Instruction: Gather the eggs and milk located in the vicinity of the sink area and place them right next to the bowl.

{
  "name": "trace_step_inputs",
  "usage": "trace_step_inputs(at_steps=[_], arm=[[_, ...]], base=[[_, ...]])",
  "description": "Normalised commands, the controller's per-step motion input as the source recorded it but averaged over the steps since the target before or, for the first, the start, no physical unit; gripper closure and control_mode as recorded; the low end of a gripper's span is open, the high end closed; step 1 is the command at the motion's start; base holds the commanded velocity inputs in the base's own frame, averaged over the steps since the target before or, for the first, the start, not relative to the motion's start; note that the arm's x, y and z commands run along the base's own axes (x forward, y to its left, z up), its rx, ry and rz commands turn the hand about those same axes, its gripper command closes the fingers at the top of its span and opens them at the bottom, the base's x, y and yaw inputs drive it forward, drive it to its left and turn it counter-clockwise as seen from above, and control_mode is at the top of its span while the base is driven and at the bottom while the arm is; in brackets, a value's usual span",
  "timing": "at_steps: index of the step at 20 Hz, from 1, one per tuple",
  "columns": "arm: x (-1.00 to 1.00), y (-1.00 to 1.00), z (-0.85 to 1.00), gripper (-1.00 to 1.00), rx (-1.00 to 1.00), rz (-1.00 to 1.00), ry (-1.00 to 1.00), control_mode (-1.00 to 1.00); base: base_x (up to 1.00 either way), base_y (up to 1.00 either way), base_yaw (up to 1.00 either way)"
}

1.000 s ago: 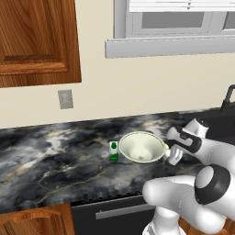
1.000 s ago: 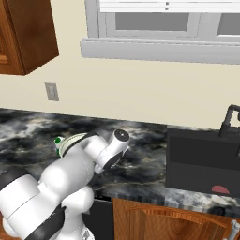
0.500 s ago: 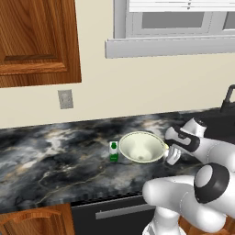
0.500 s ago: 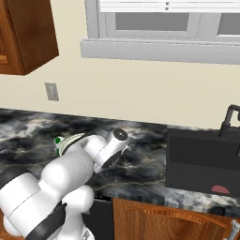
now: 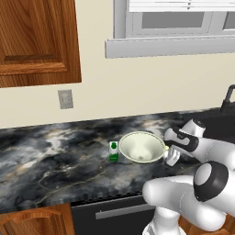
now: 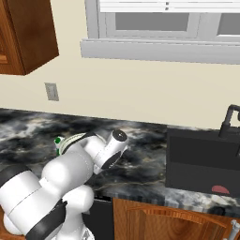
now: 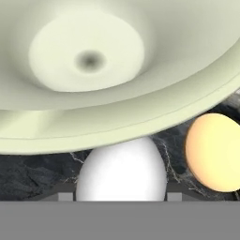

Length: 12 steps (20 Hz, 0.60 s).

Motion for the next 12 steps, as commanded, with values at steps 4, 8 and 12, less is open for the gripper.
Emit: trace_step_inputs(at_steps=[4,8,12], arm=[[0.00,0.00,0.00,-1.00,0.00,0.00,0.00,-1.00],[0.00,0.00,0.00,-1.00,0.00,0.00,0.00,-1.00],[0.00,0.00,0.13,-1.00,0.00,0.00,0.00,-1.00]], base=[[0.00,0.00,0.00],[0.00,0.00,0.00],[0.00,0.00,0.00]])
